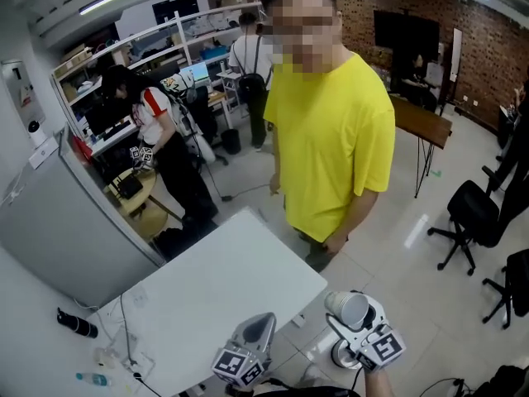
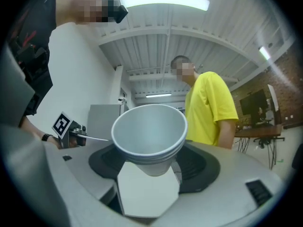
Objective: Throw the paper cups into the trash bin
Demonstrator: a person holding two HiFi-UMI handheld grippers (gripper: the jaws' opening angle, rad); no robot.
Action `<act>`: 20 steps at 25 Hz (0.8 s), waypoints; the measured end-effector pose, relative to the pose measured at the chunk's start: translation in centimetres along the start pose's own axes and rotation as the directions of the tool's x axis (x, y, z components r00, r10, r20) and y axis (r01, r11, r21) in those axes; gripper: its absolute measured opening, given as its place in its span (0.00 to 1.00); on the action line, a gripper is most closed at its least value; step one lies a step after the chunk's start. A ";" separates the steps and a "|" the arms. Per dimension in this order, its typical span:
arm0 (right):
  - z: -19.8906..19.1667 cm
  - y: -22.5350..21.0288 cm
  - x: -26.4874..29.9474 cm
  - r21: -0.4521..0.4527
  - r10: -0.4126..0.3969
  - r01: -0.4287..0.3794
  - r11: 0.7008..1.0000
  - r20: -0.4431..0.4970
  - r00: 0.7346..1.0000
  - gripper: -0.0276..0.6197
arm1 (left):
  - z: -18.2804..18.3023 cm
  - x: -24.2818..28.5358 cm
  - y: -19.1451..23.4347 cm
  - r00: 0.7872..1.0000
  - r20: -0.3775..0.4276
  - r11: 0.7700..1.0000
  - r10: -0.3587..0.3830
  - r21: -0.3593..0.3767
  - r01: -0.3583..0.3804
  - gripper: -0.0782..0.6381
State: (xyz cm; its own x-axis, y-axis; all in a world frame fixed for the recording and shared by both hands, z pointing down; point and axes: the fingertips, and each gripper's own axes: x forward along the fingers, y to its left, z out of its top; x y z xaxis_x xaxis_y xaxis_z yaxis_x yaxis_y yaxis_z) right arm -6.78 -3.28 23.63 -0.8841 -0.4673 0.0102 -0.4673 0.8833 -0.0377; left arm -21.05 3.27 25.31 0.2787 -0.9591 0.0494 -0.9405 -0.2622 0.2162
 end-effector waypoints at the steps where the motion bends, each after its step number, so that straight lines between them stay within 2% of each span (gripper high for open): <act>1: 0.0 -0.7 -1.1 0.003 -0.021 0.021 1.000 0.000 1.000 0.56 | -0.1 0.7 -1.0 1.000 -0.004 1.000 -0.023 0.003 0.023 0.11; 6: -0.1 -3.4 -4.9 0.017 -0.117 0.117 0.993 0.011 0.993 0.56 | -0.5 4.5 -4.7 0.990 -0.028 0.991 -0.136 0.013 0.136 0.11; 11: 0.8 -5.8 -7.2 0.013 -0.219 0.219 0.976 0.024 0.975 0.56 | -0.5 8.6 -7.7 0.964 -0.053 0.965 -0.262 0.015 0.263 0.11; 20: 2.2 -8.2 -8.2 -0.009 -0.364 0.365 0.931 0.041 0.930 0.56 | -0.3 13.0 -8.4 0.914 -0.062 0.916 -0.400 0.004 0.401 0.11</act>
State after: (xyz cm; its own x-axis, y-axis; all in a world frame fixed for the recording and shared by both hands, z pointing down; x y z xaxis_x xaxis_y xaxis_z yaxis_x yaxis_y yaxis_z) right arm 4.31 -6.75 21.64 -0.6520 -0.7580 -0.0182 -0.7577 0.6522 -0.0225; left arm -9.50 -7.01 24.40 0.6433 -0.7653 0.0195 -0.7504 -0.6253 0.2140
